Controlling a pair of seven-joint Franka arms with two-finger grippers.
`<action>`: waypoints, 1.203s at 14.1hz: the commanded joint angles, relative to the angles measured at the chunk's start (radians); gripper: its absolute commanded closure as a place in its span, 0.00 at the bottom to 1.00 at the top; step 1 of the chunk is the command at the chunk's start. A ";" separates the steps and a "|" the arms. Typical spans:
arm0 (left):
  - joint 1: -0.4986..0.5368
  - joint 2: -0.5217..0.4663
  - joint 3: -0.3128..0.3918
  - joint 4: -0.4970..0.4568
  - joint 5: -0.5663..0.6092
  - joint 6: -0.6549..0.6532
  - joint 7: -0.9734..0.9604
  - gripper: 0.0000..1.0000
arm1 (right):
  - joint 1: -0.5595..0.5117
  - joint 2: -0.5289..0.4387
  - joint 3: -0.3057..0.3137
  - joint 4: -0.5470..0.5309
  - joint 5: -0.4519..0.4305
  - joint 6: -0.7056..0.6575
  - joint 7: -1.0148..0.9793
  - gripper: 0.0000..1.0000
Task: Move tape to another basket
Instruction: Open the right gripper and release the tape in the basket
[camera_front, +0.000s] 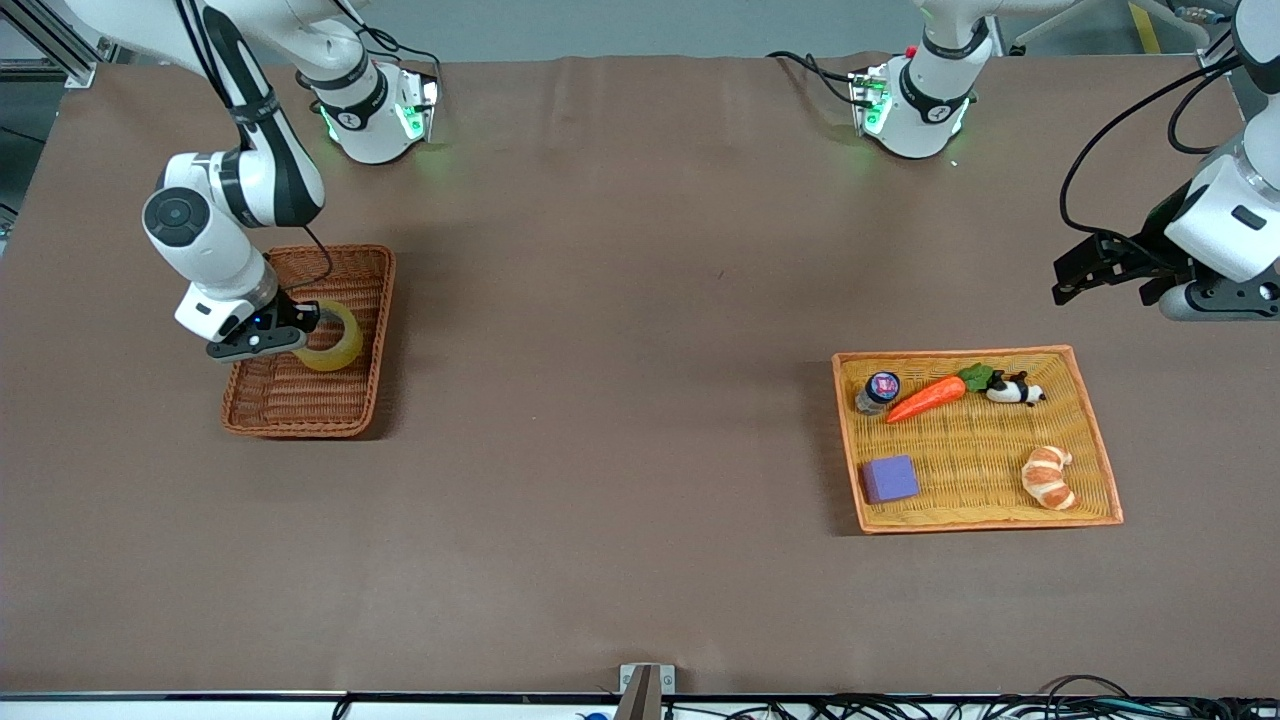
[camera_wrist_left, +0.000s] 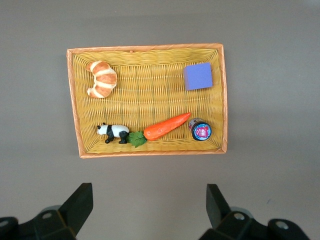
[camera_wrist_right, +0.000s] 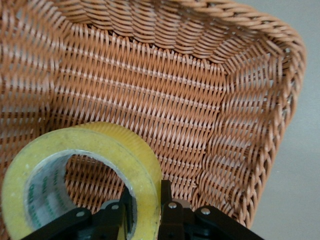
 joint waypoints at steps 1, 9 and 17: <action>0.004 0.012 -0.008 0.029 0.021 -0.022 -0.015 0.00 | -0.003 -0.004 -0.001 -0.003 -0.009 0.020 -0.002 0.28; 0.004 0.011 -0.009 0.029 0.021 -0.024 -0.015 0.00 | -0.095 -0.142 0.028 0.206 -0.002 -0.104 0.008 0.00; 0.001 0.011 -0.012 0.029 0.021 -0.024 -0.037 0.00 | -0.235 -0.133 0.214 0.859 0.175 -0.960 0.163 0.00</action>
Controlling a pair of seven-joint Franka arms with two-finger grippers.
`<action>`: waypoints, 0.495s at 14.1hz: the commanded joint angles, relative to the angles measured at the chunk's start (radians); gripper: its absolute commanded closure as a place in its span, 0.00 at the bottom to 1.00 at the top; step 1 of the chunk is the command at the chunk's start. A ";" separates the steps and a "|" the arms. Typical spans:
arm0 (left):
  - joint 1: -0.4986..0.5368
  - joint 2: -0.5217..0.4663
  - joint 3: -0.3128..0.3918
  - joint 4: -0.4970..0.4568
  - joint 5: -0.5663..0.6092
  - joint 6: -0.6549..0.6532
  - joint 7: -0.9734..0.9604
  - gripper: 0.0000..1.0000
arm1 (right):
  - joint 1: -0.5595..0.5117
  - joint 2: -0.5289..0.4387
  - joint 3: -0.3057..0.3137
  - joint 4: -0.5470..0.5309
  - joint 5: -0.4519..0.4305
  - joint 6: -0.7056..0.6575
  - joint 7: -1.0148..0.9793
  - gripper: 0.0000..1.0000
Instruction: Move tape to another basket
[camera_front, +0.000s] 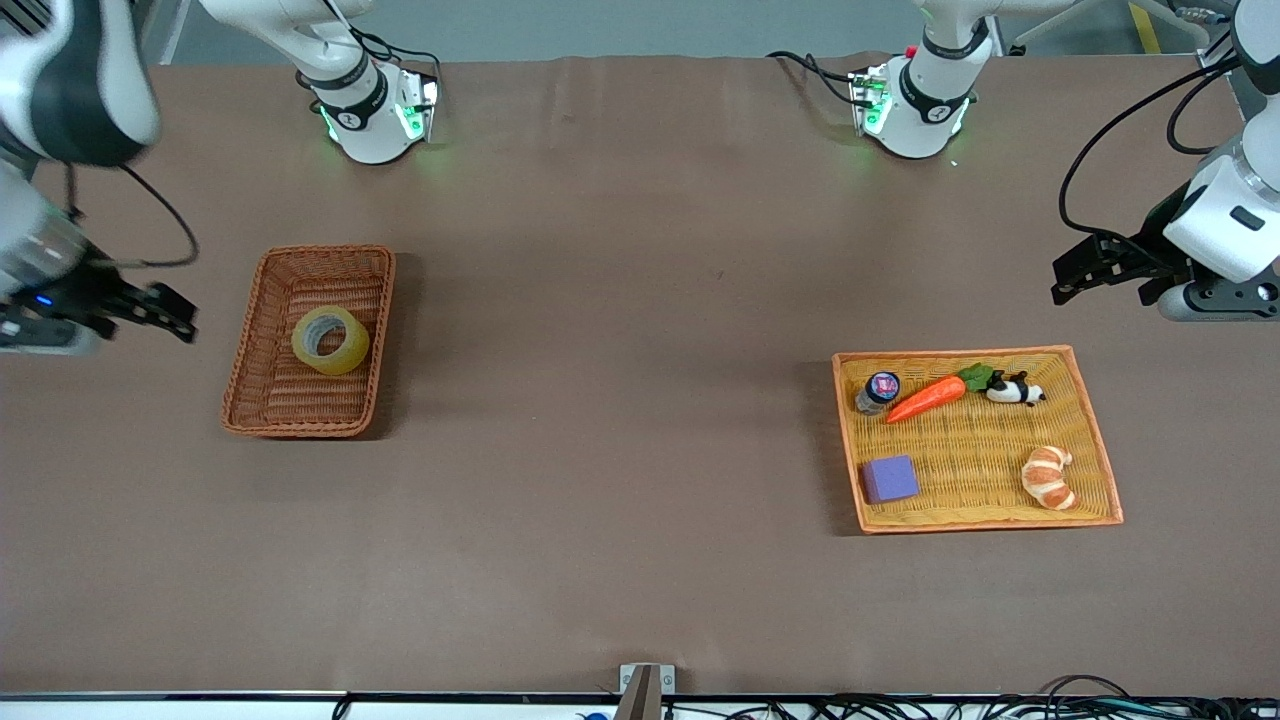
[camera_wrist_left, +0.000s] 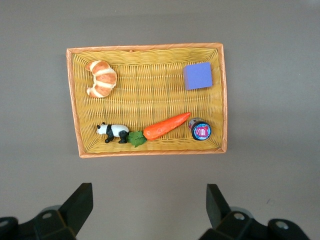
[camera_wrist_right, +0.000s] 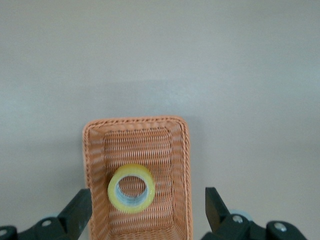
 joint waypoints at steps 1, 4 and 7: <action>0.000 0.010 -0.013 0.028 0.023 -0.022 -0.035 0.00 | -0.057 0.034 0.022 0.168 0.045 -0.157 0.013 0.00; -0.003 0.010 -0.016 0.028 0.021 -0.022 -0.037 0.00 | -0.066 0.032 0.022 0.295 0.064 -0.324 0.001 0.00; -0.006 0.011 -0.017 0.026 0.023 -0.022 -0.052 0.00 | -0.051 0.034 0.026 0.299 0.064 -0.343 0.011 0.00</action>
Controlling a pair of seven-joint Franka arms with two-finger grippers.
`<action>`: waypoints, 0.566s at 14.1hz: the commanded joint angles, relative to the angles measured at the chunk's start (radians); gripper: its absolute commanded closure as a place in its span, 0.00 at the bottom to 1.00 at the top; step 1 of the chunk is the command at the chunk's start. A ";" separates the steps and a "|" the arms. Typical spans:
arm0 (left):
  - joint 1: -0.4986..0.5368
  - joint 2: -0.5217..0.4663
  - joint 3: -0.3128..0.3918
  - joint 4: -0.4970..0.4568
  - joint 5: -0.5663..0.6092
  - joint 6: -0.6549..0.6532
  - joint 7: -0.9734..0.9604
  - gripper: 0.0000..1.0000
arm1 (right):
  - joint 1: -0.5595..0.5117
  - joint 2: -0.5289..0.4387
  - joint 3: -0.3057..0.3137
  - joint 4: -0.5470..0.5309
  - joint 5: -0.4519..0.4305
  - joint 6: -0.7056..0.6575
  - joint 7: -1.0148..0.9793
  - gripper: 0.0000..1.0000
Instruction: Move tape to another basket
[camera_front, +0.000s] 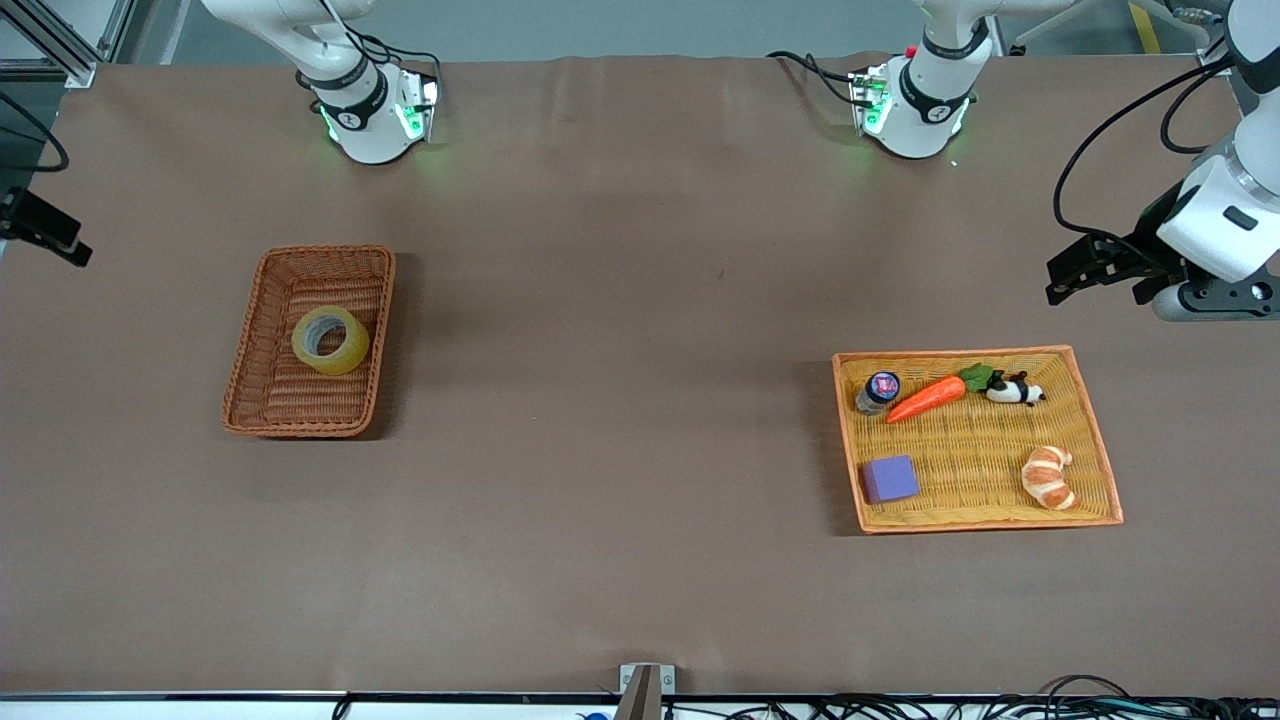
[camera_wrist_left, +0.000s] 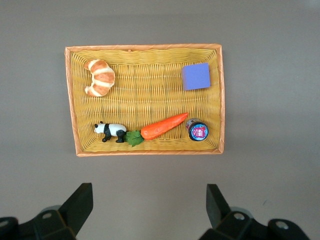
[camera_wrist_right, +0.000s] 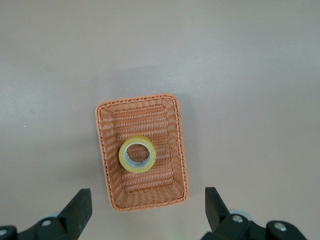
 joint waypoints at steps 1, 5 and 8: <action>-0.003 0.011 -0.008 0.027 0.023 -0.022 -0.025 0.00 | -0.007 0.027 0.027 0.029 0.021 -0.016 0.013 0.00; -0.009 0.011 -0.010 0.027 0.023 -0.022 -0.041 0.00 | 0.016 0.030 0.027 0.025 0.018 -0.001 0.011 0.00; -0.010 0.011 -0.010 0.027 0.023 -0.022 -0.045 0.00 | 0.015 0.033 0.027 0.021 0.018 0.012 0.009 0.00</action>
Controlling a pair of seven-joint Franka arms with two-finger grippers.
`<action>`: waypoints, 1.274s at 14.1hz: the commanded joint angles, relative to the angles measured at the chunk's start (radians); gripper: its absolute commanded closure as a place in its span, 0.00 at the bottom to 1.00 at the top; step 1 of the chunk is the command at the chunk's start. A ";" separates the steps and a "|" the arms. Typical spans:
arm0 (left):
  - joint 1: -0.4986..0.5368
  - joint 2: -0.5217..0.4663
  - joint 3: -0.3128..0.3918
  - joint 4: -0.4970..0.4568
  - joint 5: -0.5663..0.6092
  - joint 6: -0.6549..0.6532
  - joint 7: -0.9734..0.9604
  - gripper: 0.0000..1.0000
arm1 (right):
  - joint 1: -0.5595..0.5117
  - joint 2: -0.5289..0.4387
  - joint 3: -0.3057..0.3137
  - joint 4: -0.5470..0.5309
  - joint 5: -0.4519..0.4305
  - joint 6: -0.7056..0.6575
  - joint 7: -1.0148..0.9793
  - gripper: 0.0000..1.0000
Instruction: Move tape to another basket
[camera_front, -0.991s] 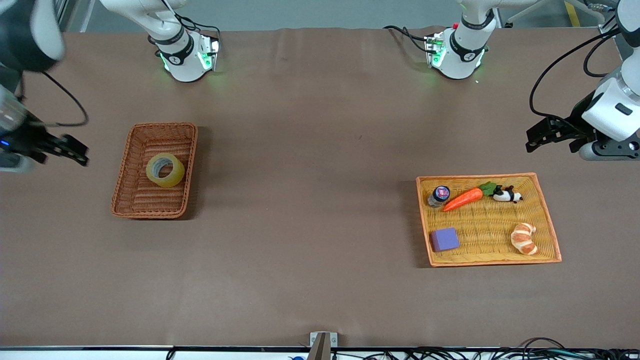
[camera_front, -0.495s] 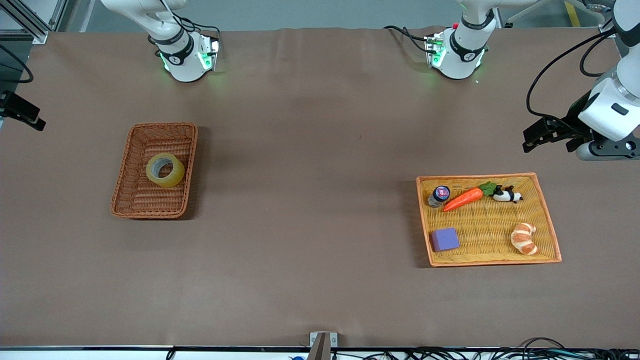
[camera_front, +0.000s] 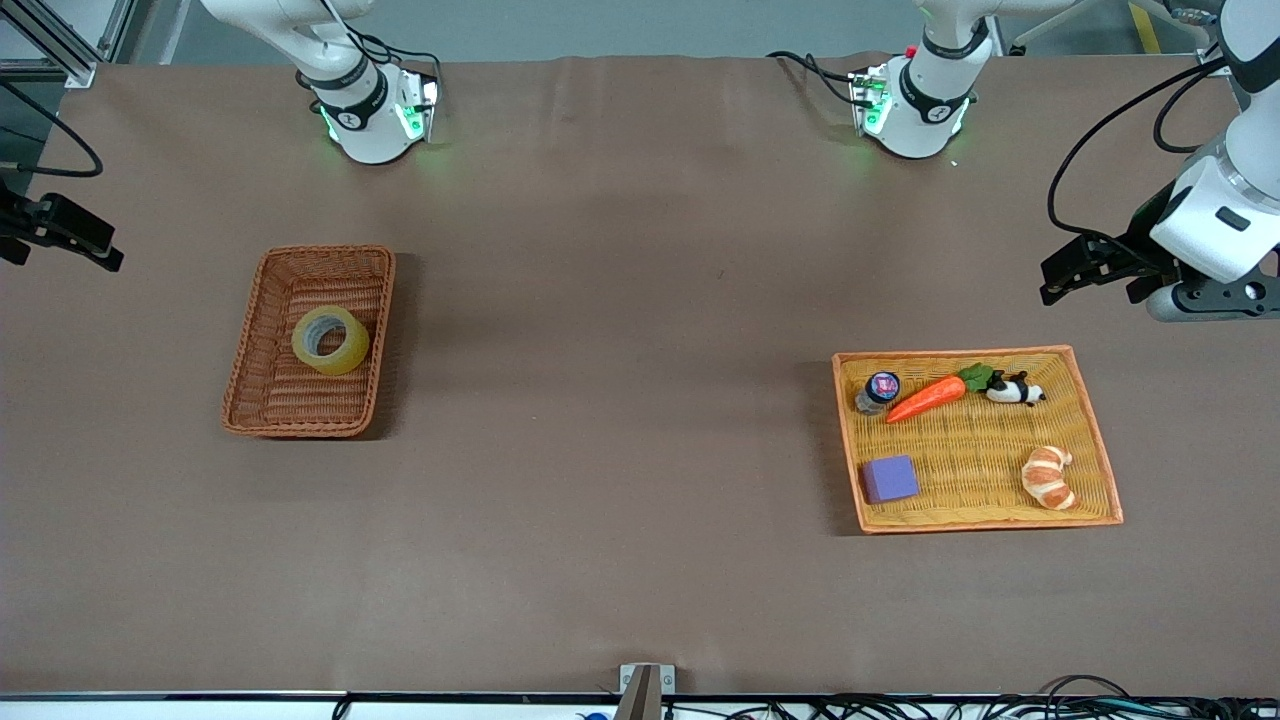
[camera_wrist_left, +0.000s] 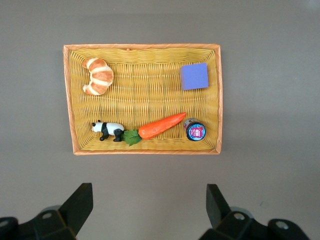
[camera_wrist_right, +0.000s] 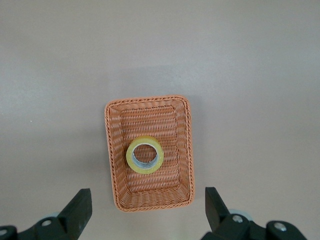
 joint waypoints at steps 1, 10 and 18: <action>-0.002 0.011 -0.007 0.027 0.023 -0.021 -0.025 0.00 | -0.001 0.008 -0.002 0.018 0.016 -0.001 0.010 0.00; 0.000 0.015 -0.007 0.026 0.023 -0.021 -0.024 0.00 | -0.002 0.008 -0.002 0.016 0.015 -0.001 0.009 0.00; 0.003 0.014 -0.007 0.043 0.021 -0.021 -0.025 0.00 | -0.002 0.008 -0.002 0.016 0.015 -0.001 0.009 0.00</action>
